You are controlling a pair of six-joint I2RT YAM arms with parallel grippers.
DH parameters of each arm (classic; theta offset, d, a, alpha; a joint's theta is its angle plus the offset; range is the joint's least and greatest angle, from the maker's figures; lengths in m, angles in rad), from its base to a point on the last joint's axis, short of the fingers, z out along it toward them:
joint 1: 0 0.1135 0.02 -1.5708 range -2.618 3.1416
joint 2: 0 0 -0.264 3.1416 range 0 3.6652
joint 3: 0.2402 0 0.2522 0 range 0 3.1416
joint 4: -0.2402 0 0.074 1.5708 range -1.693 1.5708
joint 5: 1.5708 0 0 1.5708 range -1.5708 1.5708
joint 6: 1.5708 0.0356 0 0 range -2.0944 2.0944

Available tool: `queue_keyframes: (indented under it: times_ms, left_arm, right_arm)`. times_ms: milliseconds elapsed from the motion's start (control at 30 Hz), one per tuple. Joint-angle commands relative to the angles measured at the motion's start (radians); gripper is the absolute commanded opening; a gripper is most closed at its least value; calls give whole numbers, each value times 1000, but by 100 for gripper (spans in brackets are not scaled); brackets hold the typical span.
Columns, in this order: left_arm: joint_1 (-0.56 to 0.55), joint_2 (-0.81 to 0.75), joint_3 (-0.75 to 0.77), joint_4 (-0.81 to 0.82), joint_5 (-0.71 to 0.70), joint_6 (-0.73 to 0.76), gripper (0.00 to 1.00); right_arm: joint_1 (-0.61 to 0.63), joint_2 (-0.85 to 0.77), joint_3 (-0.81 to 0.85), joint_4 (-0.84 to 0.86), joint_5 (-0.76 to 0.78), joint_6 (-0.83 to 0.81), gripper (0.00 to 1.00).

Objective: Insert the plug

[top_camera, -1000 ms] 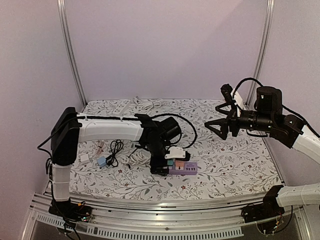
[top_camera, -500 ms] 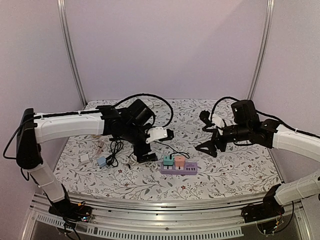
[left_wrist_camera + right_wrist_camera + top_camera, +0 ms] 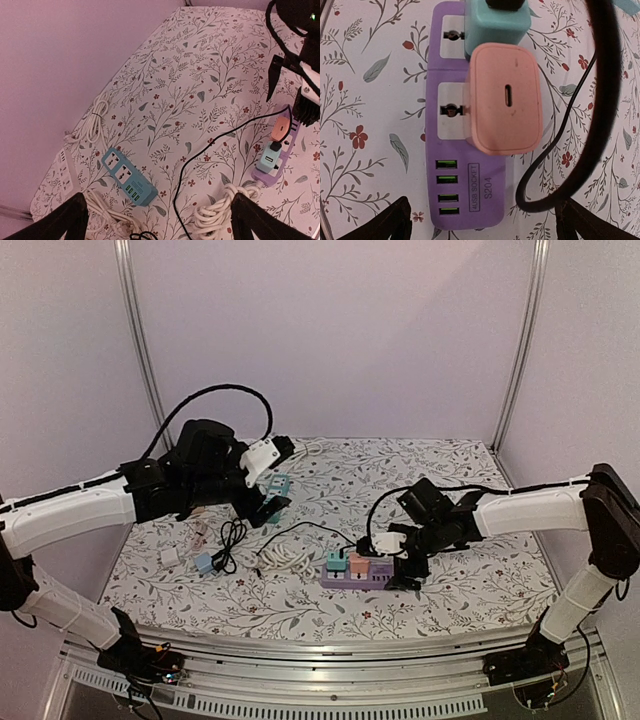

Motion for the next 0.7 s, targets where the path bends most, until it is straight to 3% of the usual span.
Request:
queue_keyframes:
  times_ms: [0, 133, 267, 367, 533, 667]
  left_arm:
    - [18, -69, -51, 96, -60, -15, 100]
    - [18, -72, -47, 96, -71, -4, 99]
    - [18, -66, -28, 74, -93, 6, 99]
    - [18, -74, -33, 92, -83, 16, 99]
    - [18, -73, -29, 102, -60, 23, 100]
    - [18, -93, -34, 92, -76, 23, 100]
  right_arm:
    - [15, 98, 105, -133, 27, -92, 98]
    - [23, 142, 152, -189, 35, -77, 92]
    - [60, 144, 184, -249, 60, 74, 87]
    - [74, 84, 116, -171, 64, 239, 89]
    - [78, 103, 135, -149, 232, 364, 93]
    - [90, 144, 137, -80, 154, 518, 92]
